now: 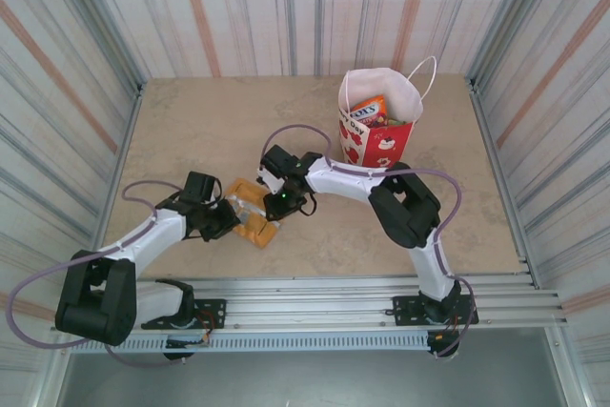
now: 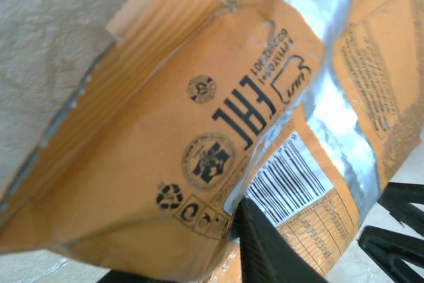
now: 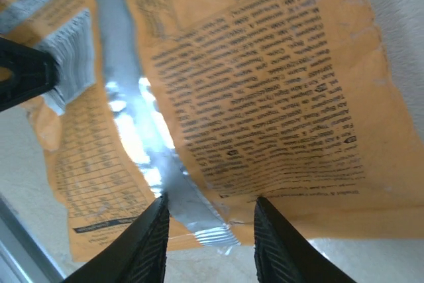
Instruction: Place the snacks into the paper bag
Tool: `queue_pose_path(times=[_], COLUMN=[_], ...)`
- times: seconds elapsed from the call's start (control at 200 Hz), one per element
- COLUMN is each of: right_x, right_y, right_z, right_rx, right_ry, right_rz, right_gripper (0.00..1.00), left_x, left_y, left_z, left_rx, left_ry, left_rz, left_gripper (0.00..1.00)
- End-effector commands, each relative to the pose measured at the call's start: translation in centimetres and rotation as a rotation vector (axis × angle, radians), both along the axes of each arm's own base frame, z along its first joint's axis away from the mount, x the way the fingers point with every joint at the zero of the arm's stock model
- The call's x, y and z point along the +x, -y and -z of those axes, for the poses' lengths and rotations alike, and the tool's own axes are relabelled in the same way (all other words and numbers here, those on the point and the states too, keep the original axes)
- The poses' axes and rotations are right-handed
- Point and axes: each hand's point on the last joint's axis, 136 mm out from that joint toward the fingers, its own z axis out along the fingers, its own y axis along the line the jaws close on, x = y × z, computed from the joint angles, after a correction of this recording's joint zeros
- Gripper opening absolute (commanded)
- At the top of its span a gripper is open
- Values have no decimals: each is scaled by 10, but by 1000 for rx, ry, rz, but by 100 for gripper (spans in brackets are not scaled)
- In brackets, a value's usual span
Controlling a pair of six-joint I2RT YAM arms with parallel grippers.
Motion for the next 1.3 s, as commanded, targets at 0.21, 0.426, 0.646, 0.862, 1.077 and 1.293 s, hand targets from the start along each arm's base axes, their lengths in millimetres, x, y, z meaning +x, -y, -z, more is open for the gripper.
queue_pose_path(times=[0.21, 0.426, 0.646, 0.862, 1.077, 1.293], right_x=[29, 38, 43, 42, 34, 18], right_y=[25, 48, 72, 97, 126, 142], right_z=[-101, -140, -160, -185, -213, -242], right_rx=[143, 229, 286, 344, 459, 600], right_ry=[210, 319, 390, 520, 619, 648], right_rz=[118, 176, 217, 196, 151, 49], right_gripper=[41, 41, 46, 52, 64, 75], left_x=[13, 21, 28, 15, -3, -20], left_y=[16, 33, 54, 74, 92, 114], left_z=[-34, -60, -106, -160, -208, -245], left_rx=[-7, 15, 53, 121, 75, 7], left_ry=[117, 217, 439, 772, 1028, 1201], left_rz=[207, 355, 561, 843, 1009, 1187], left_gripper=[6, 0, 0, 0, 0, 0])
